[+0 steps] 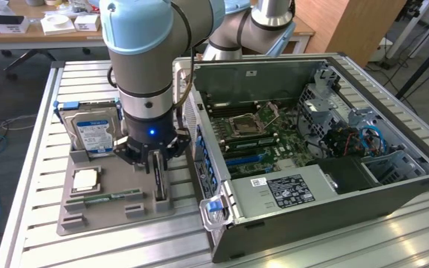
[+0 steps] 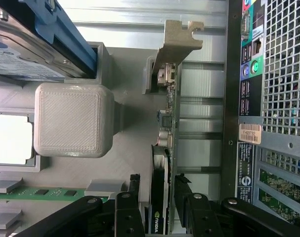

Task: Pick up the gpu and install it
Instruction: 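Pick up the gpu and move the gpu toward the slot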

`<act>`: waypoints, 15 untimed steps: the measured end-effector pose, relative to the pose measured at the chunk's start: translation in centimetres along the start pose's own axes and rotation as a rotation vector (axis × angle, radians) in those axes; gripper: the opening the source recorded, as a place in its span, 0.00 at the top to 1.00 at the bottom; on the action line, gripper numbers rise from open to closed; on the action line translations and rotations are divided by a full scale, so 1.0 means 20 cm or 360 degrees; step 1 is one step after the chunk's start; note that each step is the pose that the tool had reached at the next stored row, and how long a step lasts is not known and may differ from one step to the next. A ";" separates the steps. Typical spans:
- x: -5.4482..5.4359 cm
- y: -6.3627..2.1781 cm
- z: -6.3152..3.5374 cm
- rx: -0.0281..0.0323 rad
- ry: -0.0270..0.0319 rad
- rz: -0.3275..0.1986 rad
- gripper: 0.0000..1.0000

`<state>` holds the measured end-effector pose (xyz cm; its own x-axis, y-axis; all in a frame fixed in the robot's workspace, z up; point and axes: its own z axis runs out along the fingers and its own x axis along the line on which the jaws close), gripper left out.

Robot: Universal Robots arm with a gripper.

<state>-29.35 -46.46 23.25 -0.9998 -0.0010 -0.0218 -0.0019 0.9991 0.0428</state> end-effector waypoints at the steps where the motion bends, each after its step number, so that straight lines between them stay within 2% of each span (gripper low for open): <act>1: 0.00 0.000 0.000 0.00000 0.00000 0.0000 0.59; 7: 0.00 0.000 0.000 0.00000 0.00000 0.0000 0.60; 8: 0.00 0.000 0.000 -0.00001 -0.00001 0.0000 0.67; 15: -0.01 -0.002 0.000 0.00001 0.00000 0.0000 0.67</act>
<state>-29.20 -46.49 23.25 -0.9998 -0.0009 -0.0218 -0.0019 0.9991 0.0428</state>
